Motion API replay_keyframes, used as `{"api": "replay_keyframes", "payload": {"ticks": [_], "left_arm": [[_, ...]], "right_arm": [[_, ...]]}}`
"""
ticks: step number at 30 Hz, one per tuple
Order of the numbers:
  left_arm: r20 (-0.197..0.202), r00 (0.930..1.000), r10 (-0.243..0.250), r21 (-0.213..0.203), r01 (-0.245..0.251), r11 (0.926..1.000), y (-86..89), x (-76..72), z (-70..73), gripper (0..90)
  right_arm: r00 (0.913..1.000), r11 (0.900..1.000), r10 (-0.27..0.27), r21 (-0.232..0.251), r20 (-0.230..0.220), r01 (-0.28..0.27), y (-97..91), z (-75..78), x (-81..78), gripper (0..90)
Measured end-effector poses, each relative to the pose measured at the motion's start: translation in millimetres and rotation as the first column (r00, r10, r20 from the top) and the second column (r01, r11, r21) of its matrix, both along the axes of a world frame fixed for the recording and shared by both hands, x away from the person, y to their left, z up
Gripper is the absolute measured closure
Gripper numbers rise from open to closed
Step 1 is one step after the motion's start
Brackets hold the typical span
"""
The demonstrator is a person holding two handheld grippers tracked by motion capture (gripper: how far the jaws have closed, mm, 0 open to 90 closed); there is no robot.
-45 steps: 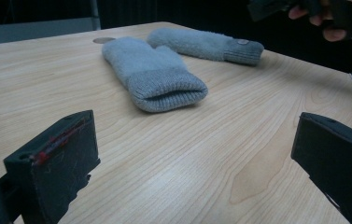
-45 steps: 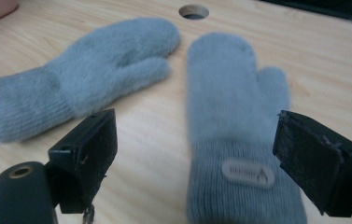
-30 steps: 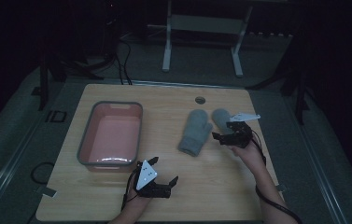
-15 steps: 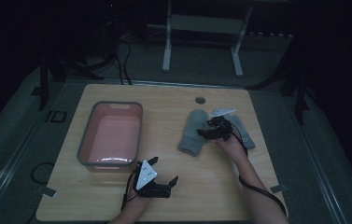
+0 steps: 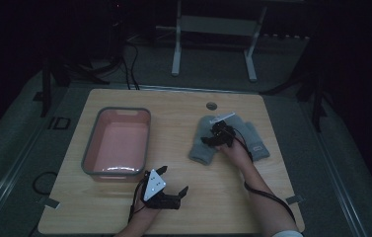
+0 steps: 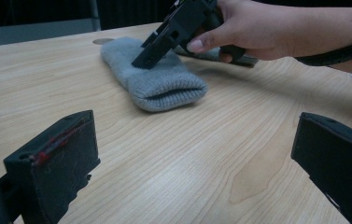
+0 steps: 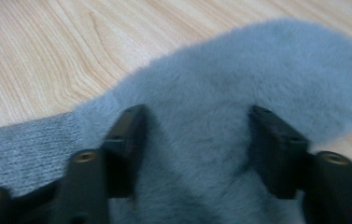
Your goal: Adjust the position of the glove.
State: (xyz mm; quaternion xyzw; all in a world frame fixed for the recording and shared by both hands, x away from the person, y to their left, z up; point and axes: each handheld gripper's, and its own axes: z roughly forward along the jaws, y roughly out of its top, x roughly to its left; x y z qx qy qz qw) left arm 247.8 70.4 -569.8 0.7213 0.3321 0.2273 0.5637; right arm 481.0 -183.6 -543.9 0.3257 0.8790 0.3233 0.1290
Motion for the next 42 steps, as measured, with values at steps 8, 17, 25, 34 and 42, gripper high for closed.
{"api": "replay_keyframes", "payload": {"ticks": [8, 17, 25, 34, 42], "left_arm": [[0.0, 1.0, 0.001, 0.001, -0.001, 1.0, -0.1, 0.0, 0.0, 1.0], [-0.003, 1.0, 0.0, -0.002, 0.0, 1.0, 0.3, 0.3, 0.0, 1.0], [0.002, 1.0, -0.001, 0.002, 0.001, 1.0, 0.0, -0.2, 0.0, 1.0], [0.003, 1.0, -0.002, 0.002, 0.002, 1.0, -0.2, -0.3, 0.0, 1.0], [0.002, 1.0, -0.003, 0.001, 0.003, 1.0, 0.1, -0.1, 0.0, 1.0]], "right_arm": [[0.9996, 1.0, 0.007, -0.003, -0.029, -0.007, 1.9, 3.7, 0.0, 75.8], [0.9922, 0.9907, 0.124, 0.058, -0.014, -0.123, 0.9, 32.2, -19.5, 80.2], [0.986, 0.9717, 0.166, 0.168, 0.016, -0.166, -2.8, 61.7, -56.9, 80.0], [0.9741, 0.9598, 0.226, 0.173, -0.011, -0.221, 9.0, 38.9, -73.7, 79.8], [0.9672, 0.9623, 0.246, 0.136, -0.063, -0.236, 23.9, 13.6, -61.1, 79.2]]}}
